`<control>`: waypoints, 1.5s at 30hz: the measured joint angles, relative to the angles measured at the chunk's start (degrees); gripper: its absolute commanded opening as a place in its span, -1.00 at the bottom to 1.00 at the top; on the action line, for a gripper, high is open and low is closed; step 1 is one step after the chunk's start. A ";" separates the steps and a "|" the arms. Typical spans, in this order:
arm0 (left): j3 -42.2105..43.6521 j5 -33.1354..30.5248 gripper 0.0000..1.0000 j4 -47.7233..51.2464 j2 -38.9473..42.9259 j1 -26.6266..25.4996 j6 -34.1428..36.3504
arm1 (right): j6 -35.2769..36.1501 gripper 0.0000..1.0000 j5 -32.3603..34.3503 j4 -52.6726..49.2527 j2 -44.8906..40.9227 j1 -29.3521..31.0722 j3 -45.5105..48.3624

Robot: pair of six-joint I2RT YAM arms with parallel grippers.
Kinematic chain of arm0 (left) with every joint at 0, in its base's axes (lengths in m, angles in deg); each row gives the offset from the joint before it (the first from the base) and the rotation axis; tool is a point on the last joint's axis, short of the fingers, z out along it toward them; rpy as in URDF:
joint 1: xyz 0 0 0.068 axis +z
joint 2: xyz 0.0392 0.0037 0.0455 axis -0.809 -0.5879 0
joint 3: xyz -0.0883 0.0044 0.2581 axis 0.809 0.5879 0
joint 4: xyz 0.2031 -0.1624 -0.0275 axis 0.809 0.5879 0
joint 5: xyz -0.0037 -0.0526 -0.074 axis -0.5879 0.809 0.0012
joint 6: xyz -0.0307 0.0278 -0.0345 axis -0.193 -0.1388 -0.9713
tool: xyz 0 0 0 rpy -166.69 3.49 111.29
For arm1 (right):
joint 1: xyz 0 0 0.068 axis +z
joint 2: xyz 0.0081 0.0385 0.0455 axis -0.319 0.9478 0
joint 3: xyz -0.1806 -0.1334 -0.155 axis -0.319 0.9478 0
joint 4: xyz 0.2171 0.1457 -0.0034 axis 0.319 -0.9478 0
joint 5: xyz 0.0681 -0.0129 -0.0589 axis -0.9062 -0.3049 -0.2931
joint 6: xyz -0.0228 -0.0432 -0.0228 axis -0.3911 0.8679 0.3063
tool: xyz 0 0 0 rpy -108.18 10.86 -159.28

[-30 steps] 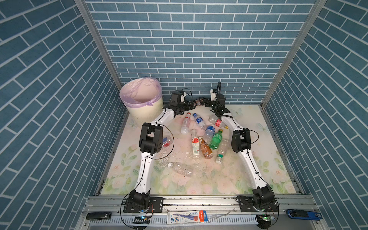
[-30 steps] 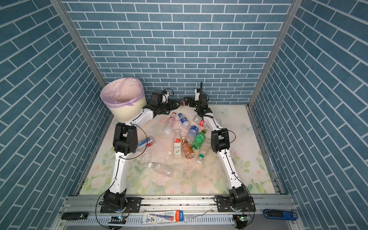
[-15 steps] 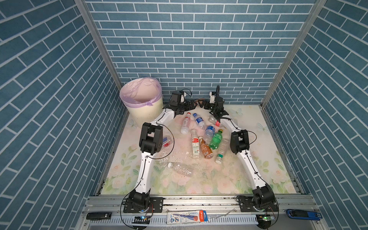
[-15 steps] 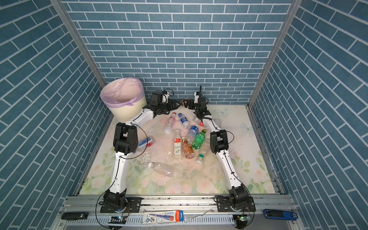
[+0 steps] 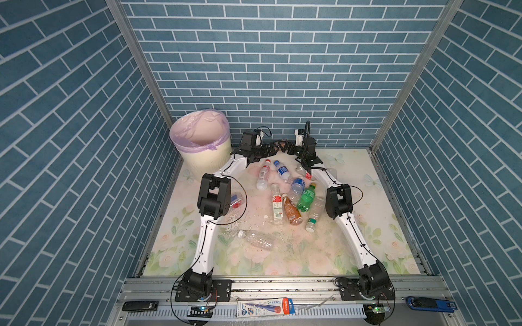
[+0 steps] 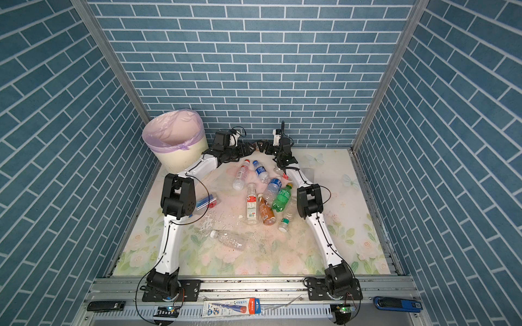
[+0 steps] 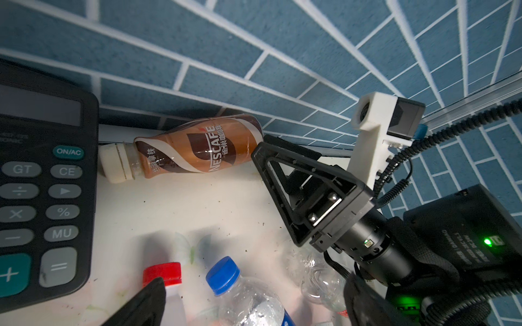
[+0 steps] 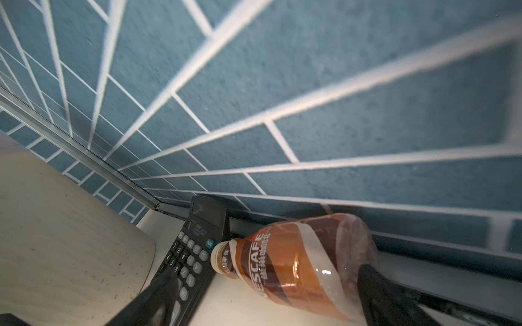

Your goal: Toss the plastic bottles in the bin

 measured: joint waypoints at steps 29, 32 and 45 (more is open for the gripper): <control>0.02 -0.04 0.99 -1.03 0.00 0.94 -0.09 | -3.02 0.82 -3.10 7.10 -10.69 1.57 17.07; 0.02 -0.04 0.99 -1.25 0.00 1.01 -0.24 | -3.34 0.80 -3.19 8.50 -12.87 1.70 21.20; 0.46 -0.52 0.99 -1.75 0.02 1.16 -0.76 | -4.48 0.77 -3.69 14.19 -20.11 2.45 34.49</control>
